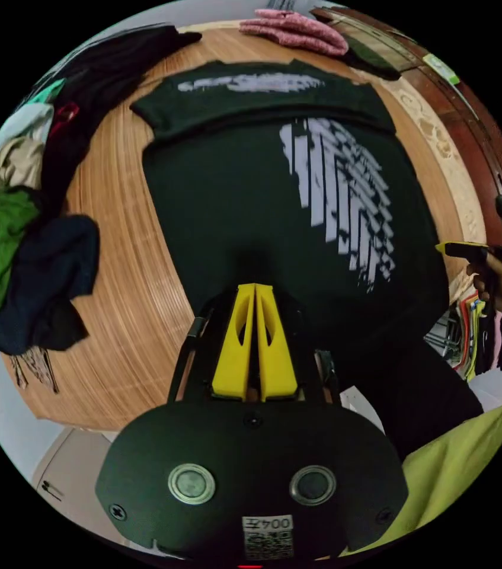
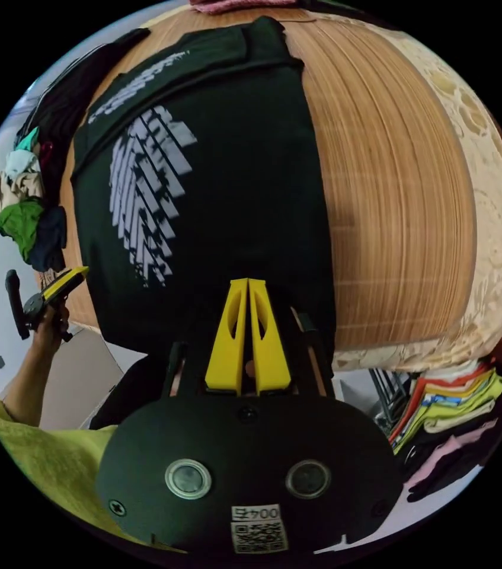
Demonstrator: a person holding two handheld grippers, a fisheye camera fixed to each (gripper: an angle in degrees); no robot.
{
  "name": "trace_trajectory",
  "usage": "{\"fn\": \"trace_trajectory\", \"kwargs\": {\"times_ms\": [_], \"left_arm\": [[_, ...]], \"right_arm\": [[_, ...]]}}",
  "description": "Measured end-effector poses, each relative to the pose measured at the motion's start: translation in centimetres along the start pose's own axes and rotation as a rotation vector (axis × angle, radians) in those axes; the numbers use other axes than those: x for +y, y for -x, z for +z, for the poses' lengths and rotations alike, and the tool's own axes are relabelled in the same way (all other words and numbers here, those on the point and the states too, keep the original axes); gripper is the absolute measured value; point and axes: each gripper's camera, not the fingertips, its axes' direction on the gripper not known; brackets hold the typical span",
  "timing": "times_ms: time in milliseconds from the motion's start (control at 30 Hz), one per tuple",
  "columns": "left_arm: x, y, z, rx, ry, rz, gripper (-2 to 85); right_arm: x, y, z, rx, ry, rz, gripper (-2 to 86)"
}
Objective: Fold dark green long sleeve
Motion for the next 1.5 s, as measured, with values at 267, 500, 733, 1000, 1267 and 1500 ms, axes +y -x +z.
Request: {"fn": "trace_trajectory", "kwargs": {"times_ms": [267, 500, 733, 1000, 1267, 1500], "left_arm": [[2.9, -1.9, 1.8, -0.156, 0.011, 0.001, 0.2], [5.9, -1.8, 1.7, -0.189, -0.065, -0.013, 0.2], [7.5, 2.7, 1.2, -0.002, -0.042, -0.015, 0.6], [14.9, 12.0, 0.9, 0.495, -0.021, -0.100, 1.1], [26.5, 15.7, 2.2, 0.478, 0.058, -0.145, 4.2], [29.2, 14.4, 4.0, 0.474, 0.076, -0.129, 7.7]], "right_arm": [[2.5, -0.3, 4.1, 0.113, 0.038, 0.031, -0.8], [4.0, -1.7, 4.5, 0.052, 0.013, 0.059, -0.8], [6.1, -4.6, 5.0, -0.086, -0.012, 0.134, -0.2], [11.3, -7.9, 3.9, -0.153, -0.104, 0.081, 5.9], [16.7, -14.5, 4.3, -0.192, -0.081, 0.107, 8.9], [19.8, -18.2, 5.8, -0.241, -0.051, 0.164, 9.0]]}}
